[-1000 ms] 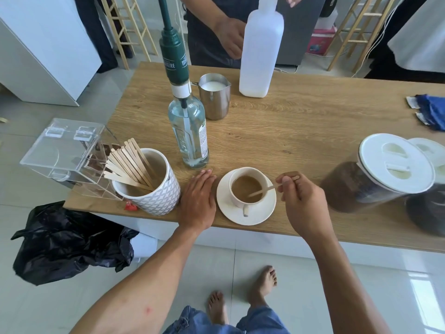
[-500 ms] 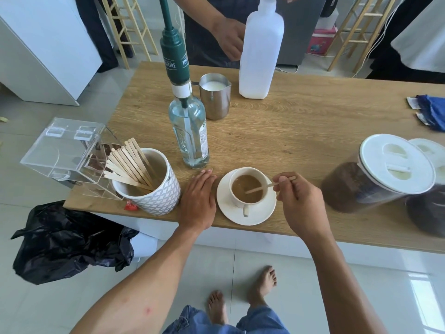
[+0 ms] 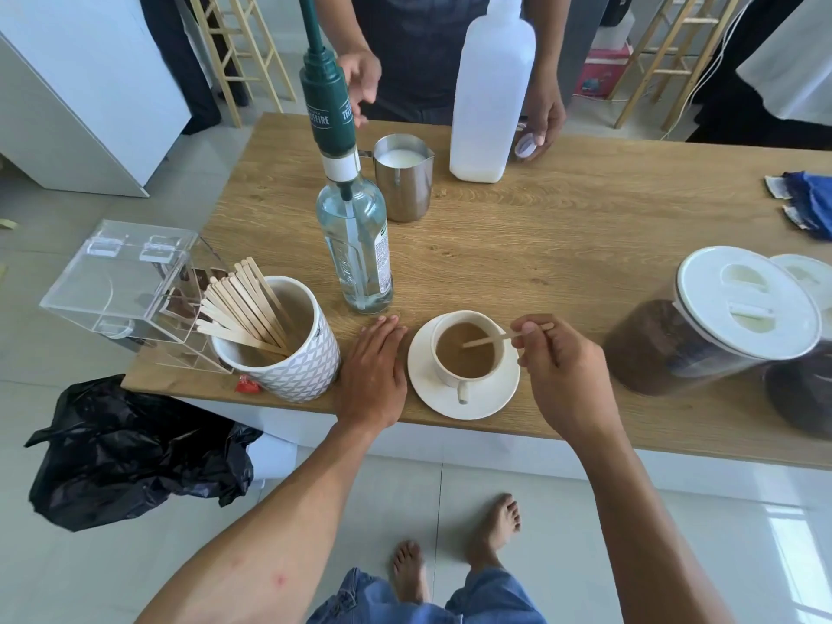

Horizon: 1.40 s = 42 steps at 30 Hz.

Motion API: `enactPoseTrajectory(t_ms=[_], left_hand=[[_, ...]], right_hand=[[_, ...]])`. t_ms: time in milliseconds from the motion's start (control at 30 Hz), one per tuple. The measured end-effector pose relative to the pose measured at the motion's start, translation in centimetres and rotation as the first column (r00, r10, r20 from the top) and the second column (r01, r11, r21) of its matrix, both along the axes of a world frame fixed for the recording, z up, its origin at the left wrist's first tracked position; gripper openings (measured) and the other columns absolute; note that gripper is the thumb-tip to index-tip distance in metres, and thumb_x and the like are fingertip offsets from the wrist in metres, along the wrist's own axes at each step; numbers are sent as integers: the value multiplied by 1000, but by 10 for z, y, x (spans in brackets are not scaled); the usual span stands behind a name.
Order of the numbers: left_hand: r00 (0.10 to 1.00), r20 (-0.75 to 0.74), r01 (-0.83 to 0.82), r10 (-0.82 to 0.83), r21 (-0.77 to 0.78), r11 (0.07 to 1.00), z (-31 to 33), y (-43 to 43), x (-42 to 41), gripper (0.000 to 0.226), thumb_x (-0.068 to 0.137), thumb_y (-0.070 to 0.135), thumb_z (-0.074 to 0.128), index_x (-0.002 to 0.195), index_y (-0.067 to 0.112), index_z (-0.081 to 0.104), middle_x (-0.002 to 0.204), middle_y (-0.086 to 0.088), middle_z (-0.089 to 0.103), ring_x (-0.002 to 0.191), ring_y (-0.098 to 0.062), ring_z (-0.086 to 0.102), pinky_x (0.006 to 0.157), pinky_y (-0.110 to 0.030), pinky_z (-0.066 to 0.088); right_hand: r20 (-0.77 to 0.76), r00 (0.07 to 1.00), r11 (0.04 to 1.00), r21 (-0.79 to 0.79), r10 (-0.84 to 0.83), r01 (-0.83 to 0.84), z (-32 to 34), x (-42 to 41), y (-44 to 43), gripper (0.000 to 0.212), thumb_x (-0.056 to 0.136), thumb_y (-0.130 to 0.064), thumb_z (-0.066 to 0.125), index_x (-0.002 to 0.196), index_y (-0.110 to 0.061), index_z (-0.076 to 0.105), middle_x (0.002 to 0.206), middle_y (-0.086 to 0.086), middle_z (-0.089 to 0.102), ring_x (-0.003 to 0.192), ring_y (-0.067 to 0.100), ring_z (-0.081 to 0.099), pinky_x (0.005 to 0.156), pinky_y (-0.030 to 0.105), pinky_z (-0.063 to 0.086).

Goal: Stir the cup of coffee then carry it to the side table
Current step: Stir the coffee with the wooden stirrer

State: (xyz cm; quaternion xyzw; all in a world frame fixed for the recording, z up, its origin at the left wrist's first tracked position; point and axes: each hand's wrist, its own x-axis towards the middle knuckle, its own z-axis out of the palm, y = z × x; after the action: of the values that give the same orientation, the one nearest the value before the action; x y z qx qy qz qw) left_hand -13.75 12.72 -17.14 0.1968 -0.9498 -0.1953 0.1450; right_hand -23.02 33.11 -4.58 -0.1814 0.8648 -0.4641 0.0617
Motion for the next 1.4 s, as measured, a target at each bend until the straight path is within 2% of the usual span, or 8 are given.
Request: enactPoseTrajectory(t_ms=[100,300,467,567,700,800,933,1400], left_hand=[[1000,3,6,-6,2,1000,1,1,0,49,99,26,26,136,12,56,147,-2,50,139,-19,40,119,-37,25],[1000,-1,5,-5,7,1000,1,0,0,49,99,26,26,136,11,55,147,-3,50,139,-20,41,118,-40,29],[1000,-4,5,-5,7,1000,0,1,0,49,98,25,27,136,11,55,146,-3,50,139,-19,40,118,-40,29],[1000,3,2,-2,7,1000,0,1,0,49,99,26,27,136,11,55,147,-2,50,139,-19,40,118,-40,28],[1000,2,5,-5,7,1000,0,0,0,49,98,26,27,136,11,55,147,-2,50,139,-19,40,118,-40,28],[1000,5,1,-1,6,1000,-1,0,0,49,98,24,28,136,11,55,147,-2,50,139,-19,40,119,-39,27],[1000,1,0,0,8,1000,0,1,0,48,98,24,29,136,12,54,147,-2,49,139,-18,38,119,-37,26],[1000,-2,8,-8,12,1000,-1,0,-1,50,97,24,27,135,10,56,146,-3,50,139,-19,40,117,-38,28]], right_hand=[[15,998,998,-15,-63,63,0,-2,3,23,98,-16,46,85,-24,63,72,-9,65,68,12,62,63,22,46],[34,999,999,-12,38,-38,0,-2,3,21,100,-16,46,90,-22,63,74,-8,66,64,2,61,60,11,44],[-4,1000,999,-21,-28,28,0,-4,3,20,100,-17,46,92,-20,64,73,-10,65,66,3,62,62,10,43],[38,999,999,-8,35,-34,1,0,2,21,99,-15,46,89,-21,64,73,-9,66,64,2,62,60,10,44],[17,997,997,-46,-69,70,-1,-4,4,21,100,-18,46,88,-22,62,72,-10,65,66,5,61,62,15,44],[37,999,1000,-29,7,-6,-3,-2,4,20,100,-17,46,91,-21,63,74,-10,65,63,3,62,62,16,47],[20,998,997,-36,-62,63,-3,-5,6,22,100,-16,45,88,-20,63,71,-9,64,66,5,61,60,13,43],[83,997,998,-68,-2,8,-5,2,4,22,99,-15,45,87,-20,63,72,-6,64,60,6,60,60,16,46]])
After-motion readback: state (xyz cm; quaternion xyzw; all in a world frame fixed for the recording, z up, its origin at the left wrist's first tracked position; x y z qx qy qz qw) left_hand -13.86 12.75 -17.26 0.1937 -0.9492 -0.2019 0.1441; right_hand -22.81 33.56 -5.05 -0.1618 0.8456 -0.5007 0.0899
